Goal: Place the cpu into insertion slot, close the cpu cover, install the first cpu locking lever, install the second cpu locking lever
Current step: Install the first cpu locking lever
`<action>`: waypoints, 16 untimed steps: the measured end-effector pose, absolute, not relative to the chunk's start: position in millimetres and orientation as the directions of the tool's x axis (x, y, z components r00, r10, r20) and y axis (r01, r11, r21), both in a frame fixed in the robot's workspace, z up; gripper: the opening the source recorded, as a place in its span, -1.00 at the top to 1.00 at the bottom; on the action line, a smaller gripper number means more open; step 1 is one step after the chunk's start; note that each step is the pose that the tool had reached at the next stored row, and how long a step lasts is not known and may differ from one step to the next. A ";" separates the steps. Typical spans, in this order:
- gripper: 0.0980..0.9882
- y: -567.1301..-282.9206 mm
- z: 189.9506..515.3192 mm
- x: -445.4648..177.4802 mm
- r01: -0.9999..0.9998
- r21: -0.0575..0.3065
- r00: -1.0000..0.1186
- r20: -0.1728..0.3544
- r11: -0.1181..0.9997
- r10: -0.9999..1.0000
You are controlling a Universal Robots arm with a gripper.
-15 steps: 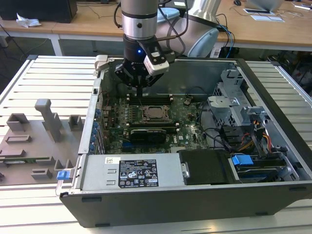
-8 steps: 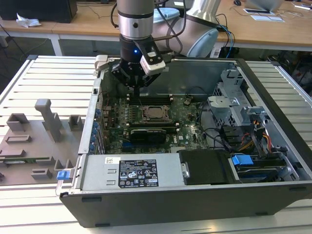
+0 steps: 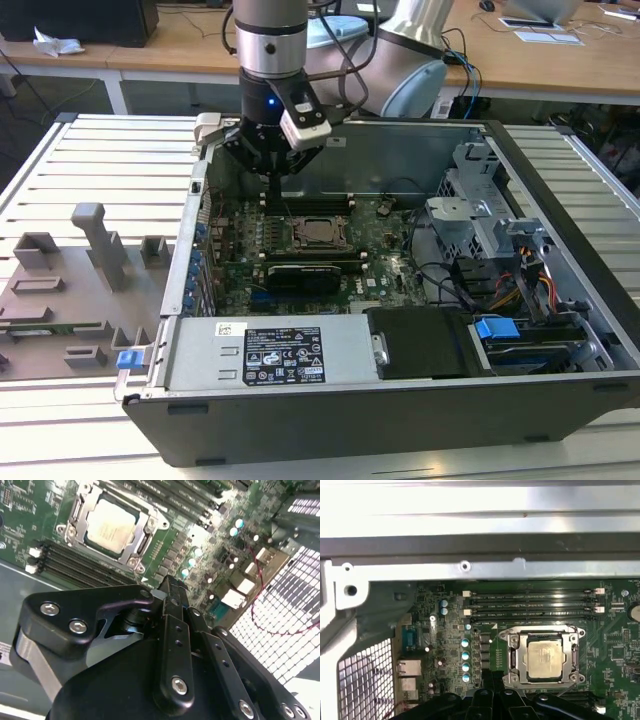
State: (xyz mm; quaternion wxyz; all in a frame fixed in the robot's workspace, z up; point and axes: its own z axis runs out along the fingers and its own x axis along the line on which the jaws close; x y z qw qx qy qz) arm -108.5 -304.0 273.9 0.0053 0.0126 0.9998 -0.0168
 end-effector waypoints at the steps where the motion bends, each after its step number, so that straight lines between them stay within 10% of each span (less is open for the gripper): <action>1: 0.98 -302.4 273.6 -109.7 0.025 -0.033 -1.000 -0.011 0.999 0.025; 16: 0.98 -273.7 263.4 -107.1 0.026 -0.034 -1.000 -0.011 0.999 0.025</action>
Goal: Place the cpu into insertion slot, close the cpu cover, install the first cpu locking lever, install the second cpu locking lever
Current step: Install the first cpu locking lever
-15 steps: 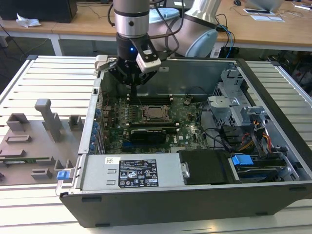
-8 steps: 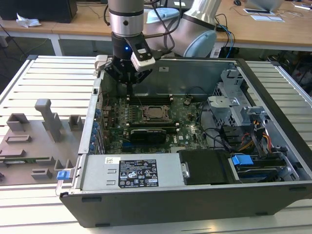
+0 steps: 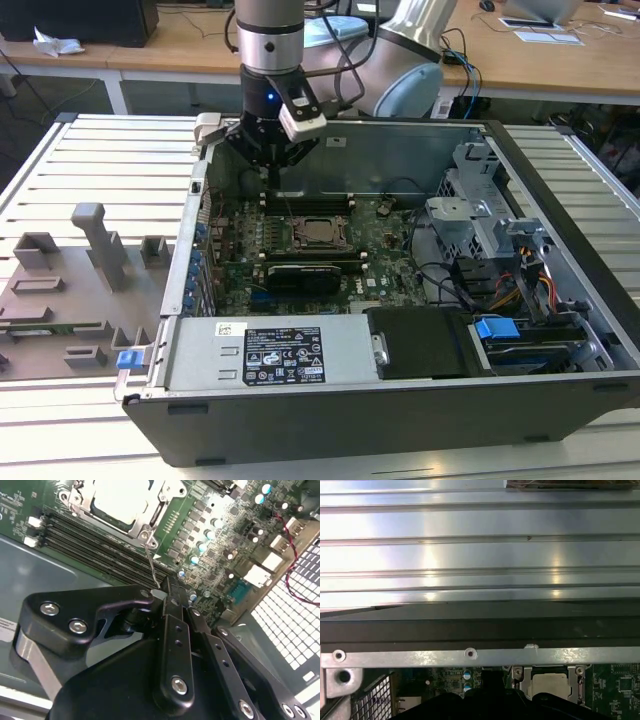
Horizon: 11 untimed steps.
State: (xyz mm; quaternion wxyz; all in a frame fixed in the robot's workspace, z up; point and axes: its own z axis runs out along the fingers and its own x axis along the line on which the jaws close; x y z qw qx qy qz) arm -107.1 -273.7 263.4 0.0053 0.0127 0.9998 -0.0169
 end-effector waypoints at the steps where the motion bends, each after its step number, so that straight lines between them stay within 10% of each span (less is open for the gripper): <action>1: 0.98 -273.7 263.4 -105.3 0.026 -0.034 -1.000 -0.011 0.999 0.025; 11: 0.98 -273.7 263.1 -94.8 0.026 -0.034 -1.000 -0.011 0.999 0.025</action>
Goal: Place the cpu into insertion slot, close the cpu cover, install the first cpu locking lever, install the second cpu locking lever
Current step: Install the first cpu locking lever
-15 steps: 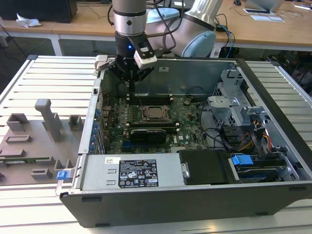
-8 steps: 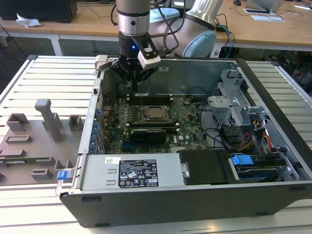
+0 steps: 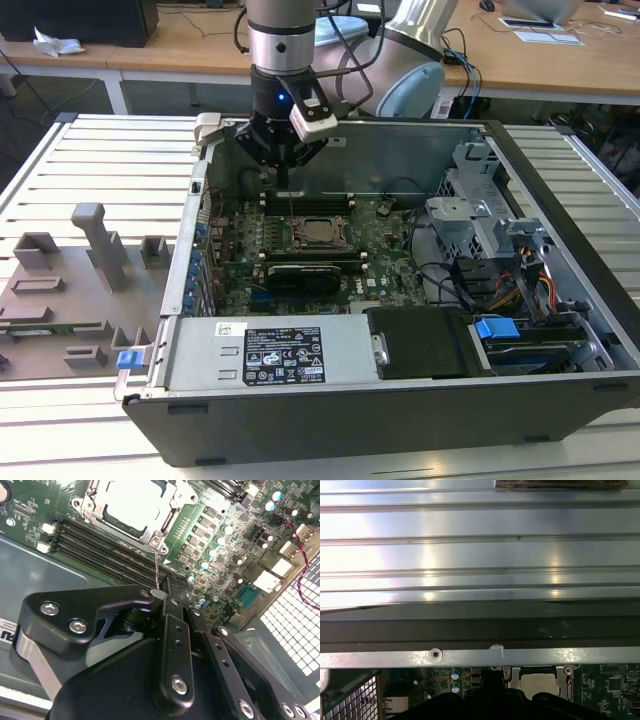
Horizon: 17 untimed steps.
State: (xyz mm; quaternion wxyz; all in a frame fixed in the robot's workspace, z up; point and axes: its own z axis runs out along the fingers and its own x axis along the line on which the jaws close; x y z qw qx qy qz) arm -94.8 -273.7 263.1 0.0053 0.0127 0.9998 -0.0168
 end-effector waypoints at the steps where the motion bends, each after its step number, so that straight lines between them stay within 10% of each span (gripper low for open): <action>1: 0.98 -273.7 263.1 -93.7 0.026 -0.033 -1.000 -0.011 0.999 0.025; 17: 0.98 -274.3 250.4 -81.2 0.025 -0.034 -1.000 -0.010 0.999 0.025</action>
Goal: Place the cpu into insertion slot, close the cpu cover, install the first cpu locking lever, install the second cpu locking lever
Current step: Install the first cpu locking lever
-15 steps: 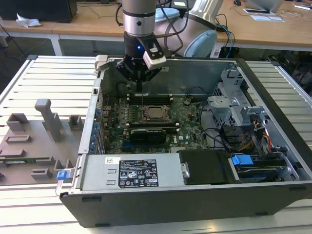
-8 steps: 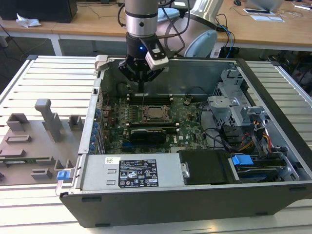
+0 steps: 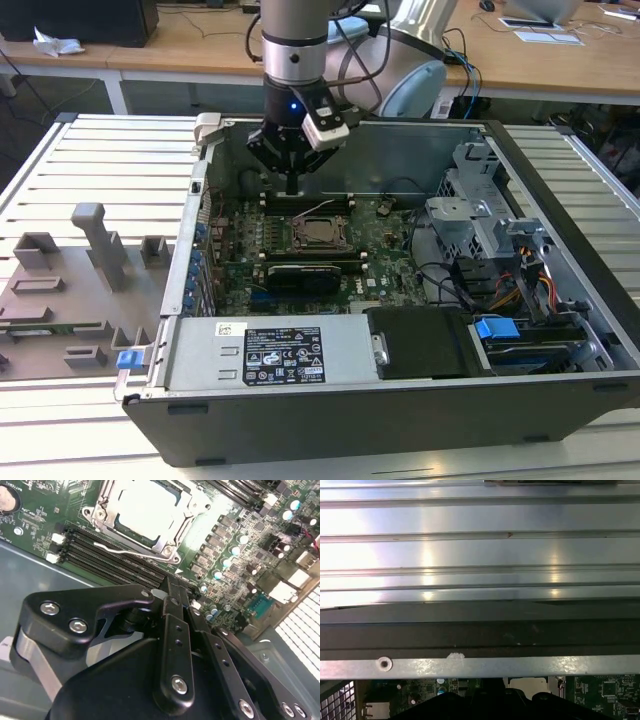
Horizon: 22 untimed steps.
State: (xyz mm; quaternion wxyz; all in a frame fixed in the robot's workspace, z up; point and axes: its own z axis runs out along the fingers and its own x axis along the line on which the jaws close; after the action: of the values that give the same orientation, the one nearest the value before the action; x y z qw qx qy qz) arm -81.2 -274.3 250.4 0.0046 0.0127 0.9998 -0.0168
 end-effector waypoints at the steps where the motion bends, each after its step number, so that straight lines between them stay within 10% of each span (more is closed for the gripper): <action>1: 0.98 -274.4 249.7 -81.0 0.025 -0.034 -1.000 -0.010 0.999 0.025; 22: 0.98 -274.4 239.6 -73.7 0.026 -0.034 -1.000 -0.010 0.999 0.025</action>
State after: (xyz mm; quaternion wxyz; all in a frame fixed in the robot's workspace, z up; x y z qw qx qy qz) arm -73.7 -274.4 239.6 0.0046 0.0127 0.9998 -0.0168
